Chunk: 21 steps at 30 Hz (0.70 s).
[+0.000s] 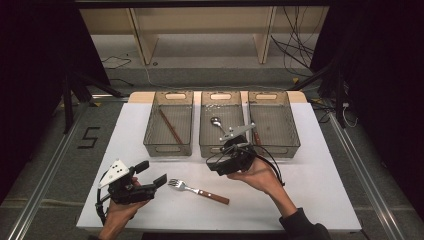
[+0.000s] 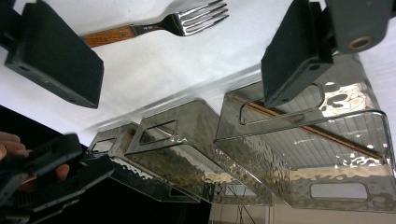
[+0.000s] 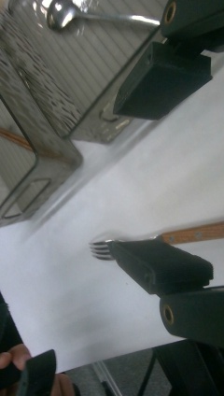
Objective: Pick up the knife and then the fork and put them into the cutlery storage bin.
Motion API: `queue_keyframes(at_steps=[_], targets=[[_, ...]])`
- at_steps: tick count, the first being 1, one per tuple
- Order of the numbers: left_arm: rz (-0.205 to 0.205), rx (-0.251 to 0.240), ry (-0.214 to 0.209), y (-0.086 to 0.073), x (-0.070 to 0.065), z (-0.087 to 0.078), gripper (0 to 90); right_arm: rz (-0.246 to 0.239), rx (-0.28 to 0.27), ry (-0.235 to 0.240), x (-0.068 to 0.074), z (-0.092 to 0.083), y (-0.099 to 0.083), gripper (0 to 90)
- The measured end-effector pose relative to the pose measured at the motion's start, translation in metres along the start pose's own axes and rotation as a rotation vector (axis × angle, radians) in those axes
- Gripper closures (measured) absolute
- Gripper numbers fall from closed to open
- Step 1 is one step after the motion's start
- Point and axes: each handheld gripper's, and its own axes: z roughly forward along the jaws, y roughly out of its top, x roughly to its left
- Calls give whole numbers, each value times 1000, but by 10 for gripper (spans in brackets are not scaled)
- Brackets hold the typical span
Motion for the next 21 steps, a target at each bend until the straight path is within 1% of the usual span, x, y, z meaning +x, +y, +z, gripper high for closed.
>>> queue_keyframes(at_steps=[3, 4, 5, 7, 8, 9, 14, 17, 19, 21], targets=[[1, 1, -1, 0, 0, 0, 128, -10, 10, 14, 6, 4, -2, 294], [3, 2, -2, 0, 0, 0, 128, -21, 17, 17, 7, 6, -3, 292], [6, 4, -3, 0, 0, 0, 128, -19, 22, 22, 9, 8, -3, 292], [2, 1, -3, 0, 0, 0, 128, -38, 33, 32, 12, 12, -4, 290], [3, 1, -3, 0, 0, 0, 128, -38, 42, 36, 14, 14, -5, 288], [2, 0, -2, 0, 0, 0, 128, -48, 50, 41, 15, 17, -6, 286], [5, 2, -3, 0, 0, -1, 128, -62, 110, 62, 24, 30, -8, 274], [3, -2, -2, 0, 0, -1, 128, -80, 143, 59, 27, 36, -10, 274], [6, 1, -2, 0, 0, -1, 128, -84, 165, 66, 30, 40, -11, 280], [6, 1, -3, 0, 0, -1, 128, -87, 193, 63, 31, 43, -12, 284]])
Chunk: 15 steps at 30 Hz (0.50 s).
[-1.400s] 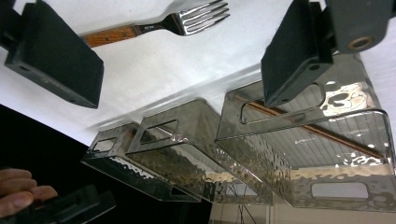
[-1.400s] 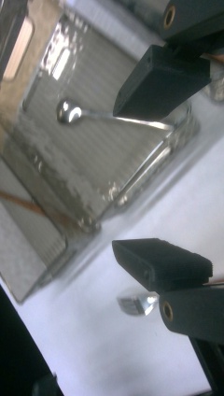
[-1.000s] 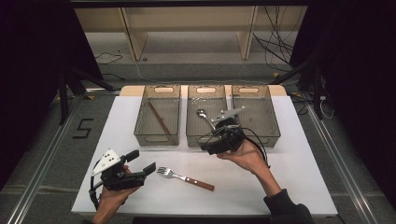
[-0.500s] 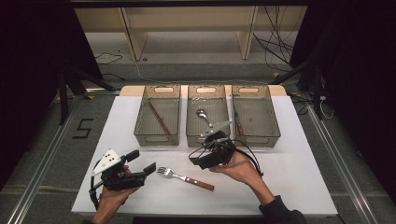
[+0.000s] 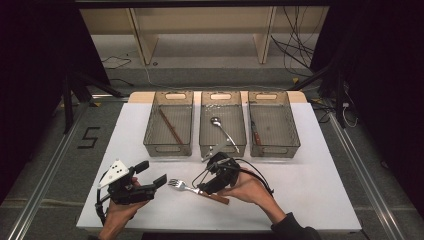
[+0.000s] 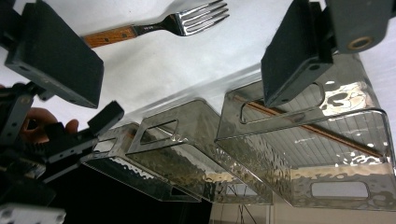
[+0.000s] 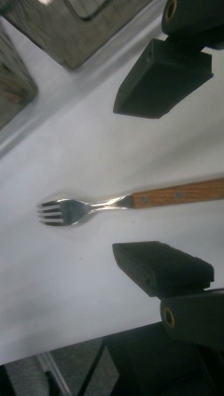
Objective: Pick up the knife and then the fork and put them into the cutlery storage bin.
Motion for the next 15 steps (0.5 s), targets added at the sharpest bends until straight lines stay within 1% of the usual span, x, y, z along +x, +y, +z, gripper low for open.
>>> queue_keyframes(at_steps=[3, 9, 10, 11, 15], targets=[[1, -1, 0, 0, 0, 0, 128, -13, 24, -6, 1, 5, -1, 289], [1, 0, 0, 0, 0, 0, 128, -24, 63, -2, 4, 11, -2, 300], [-1, -2, 0, 0, 0, 0, 128, -16, 76, -4, 5, 12, -2, 300], [0, 0, 0, 0, 0, 0, 128, -25, 81, -3, 5, 13, -2, 300], [1, 0, 0, 0, 0, 0, 128, -33, 104, -4, 6, 17, -3, 300]])
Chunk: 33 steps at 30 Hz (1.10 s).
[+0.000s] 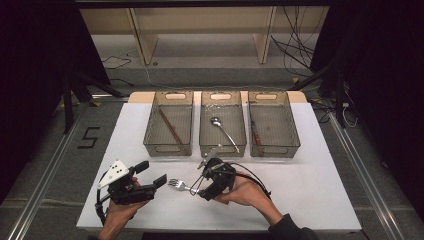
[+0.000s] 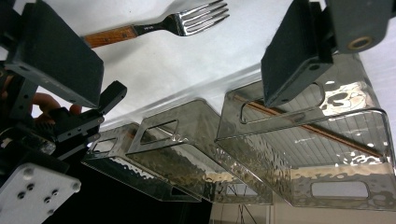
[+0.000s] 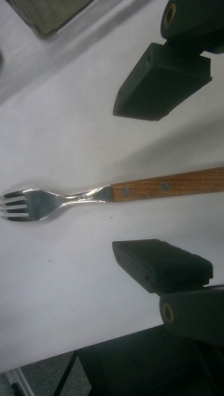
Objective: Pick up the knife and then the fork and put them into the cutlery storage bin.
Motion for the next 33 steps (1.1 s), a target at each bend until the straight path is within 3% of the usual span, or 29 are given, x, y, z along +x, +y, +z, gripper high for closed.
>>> queue_keyframes(at_steps=[13, 33], targets=[[2, 0, -1, 0, 0, 0, 128, -19, 90, 0, 3, 15, -2, 338], [1, 0, -3, 0, 0, 0, 128, -63, 163, -42, 7, 30, -5, 634]])
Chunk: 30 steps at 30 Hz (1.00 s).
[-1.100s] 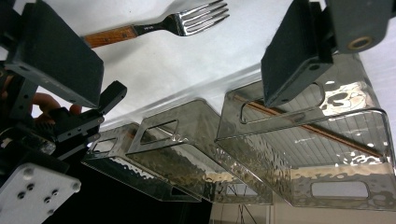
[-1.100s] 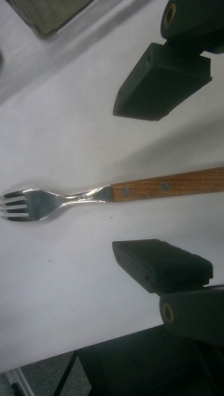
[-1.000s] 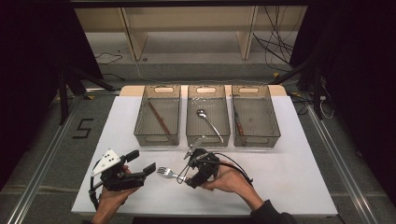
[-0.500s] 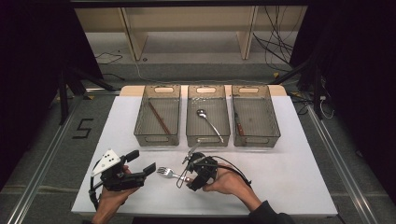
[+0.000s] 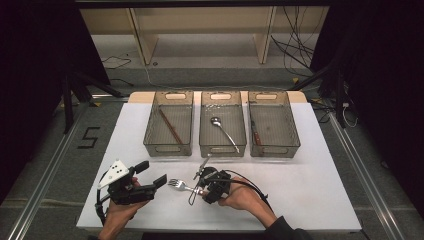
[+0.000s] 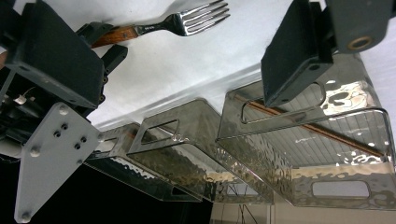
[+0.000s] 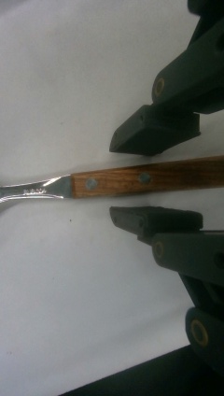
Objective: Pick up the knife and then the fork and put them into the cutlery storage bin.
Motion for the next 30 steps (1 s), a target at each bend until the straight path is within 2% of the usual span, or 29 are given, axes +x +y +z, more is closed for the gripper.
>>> queue_keyframes(at_steps=[9, 16, 19, 25, 30], targets=[[0, -1, 0, 0, -1, 0, 128, -16, 5, -37, 6, 0, 1, 731], [2, 0, 0, 0, 0, 1, 128, -20, 23, -40, 7, 1, 3, 750], [2, -1, 1, 0, 0, 1, 128, -38, 25, -54, 10, 1, 4, 767], [2, 0, 0, 0, 0, 1, 128, -38, 53, -44, 9, 1, 8, 772], [1, 1, 0, 0, 0, 0, 128, -34, 46, -38, 8, 0, 7, 773]])
